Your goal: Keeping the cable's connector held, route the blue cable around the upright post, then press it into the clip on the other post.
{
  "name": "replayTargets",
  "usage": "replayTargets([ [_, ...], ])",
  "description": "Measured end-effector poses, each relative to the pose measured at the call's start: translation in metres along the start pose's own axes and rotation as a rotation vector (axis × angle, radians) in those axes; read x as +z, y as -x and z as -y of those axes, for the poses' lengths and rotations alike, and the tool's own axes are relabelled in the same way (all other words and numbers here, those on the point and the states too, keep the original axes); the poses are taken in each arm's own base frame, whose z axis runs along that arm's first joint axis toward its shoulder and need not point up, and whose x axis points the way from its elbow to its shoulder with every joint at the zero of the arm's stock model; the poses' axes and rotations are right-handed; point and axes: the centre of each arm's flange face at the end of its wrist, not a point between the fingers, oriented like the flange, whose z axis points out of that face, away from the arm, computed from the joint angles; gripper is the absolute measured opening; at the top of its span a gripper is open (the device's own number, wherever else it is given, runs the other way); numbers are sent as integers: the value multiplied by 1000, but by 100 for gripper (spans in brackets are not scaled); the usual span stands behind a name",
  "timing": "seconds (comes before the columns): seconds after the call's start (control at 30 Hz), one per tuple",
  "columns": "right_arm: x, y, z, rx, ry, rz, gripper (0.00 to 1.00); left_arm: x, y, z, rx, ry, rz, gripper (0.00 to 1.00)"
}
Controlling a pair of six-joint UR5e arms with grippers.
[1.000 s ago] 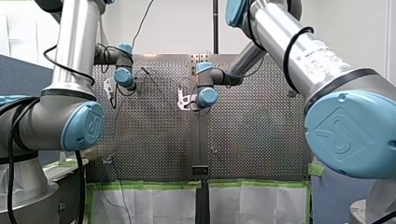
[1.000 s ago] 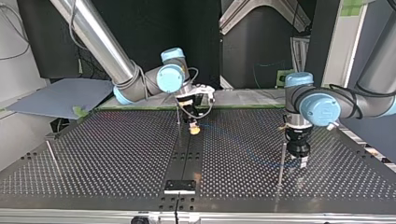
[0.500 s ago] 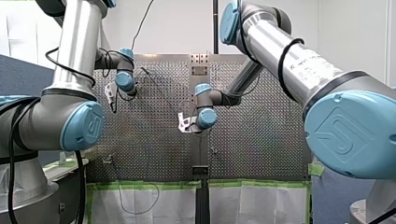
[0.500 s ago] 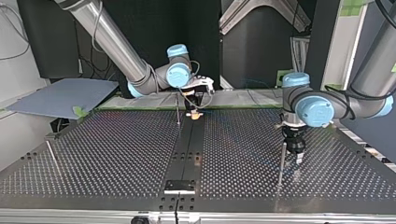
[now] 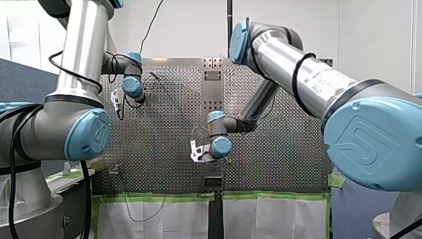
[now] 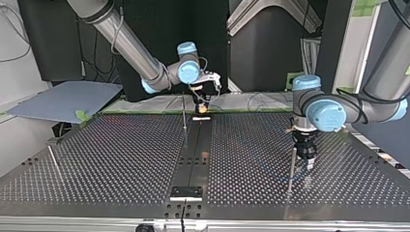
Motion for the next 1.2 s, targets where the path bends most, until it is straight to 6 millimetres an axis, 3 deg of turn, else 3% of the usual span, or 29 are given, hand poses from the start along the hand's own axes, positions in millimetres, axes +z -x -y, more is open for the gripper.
replayTargets([
  [0.17, 1, 23, 2, 6, 3, 5, 0, 0, 0, 0, 0, 1, 0, 100],
  [0.7, -4, 51, -7, 25, 16, -10, 0, -1, 0, 1, 3, 1, -1, 100],
  [0.97, -5, 89, -10, 37, 24, 6, 0, -1, 0, 1, 7, 7, -1, 100],
  [1.2, -7, 109, -16, 55, 35, -2, 0, -2, -1, 1, 14, 9, -5, 100],
])
